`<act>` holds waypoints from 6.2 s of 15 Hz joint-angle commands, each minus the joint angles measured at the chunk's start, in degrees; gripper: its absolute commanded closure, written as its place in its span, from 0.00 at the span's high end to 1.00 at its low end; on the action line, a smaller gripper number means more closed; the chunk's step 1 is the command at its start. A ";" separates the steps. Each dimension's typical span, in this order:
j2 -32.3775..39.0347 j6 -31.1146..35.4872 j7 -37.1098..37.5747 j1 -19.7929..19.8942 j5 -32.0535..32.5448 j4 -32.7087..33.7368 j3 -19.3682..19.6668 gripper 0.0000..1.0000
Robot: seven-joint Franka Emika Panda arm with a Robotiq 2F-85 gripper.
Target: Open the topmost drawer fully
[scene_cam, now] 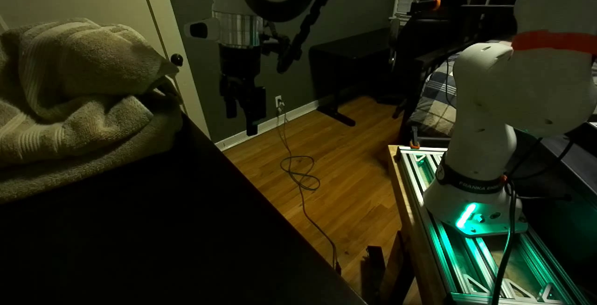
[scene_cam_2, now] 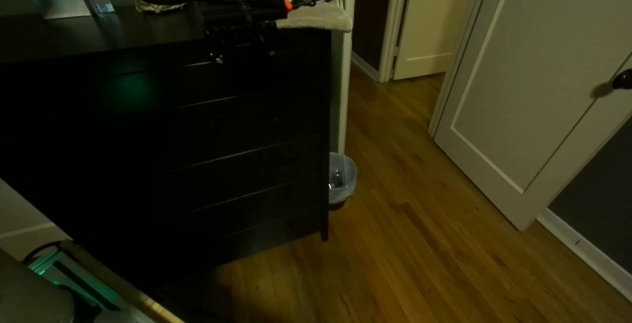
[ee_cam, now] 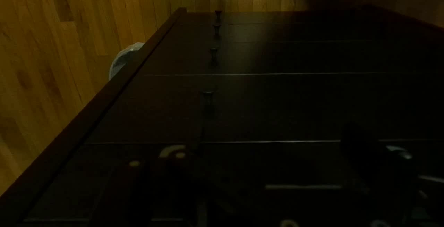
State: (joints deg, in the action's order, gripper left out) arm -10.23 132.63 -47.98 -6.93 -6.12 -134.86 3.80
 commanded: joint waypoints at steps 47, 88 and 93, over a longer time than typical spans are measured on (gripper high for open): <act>17.34 22.72 -59.07 0.41 -62.84 3.83 -0.58 0.00; 15.56 17.74 -44.53 0.73 -44.50 3.52 0.11 0.53; 16.08 17.83 -45.18 0.99 -44.61 3.65 0.24 0.58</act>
State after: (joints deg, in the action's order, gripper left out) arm 5.34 151.53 -93.26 -6.31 -51.51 -131.52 3.65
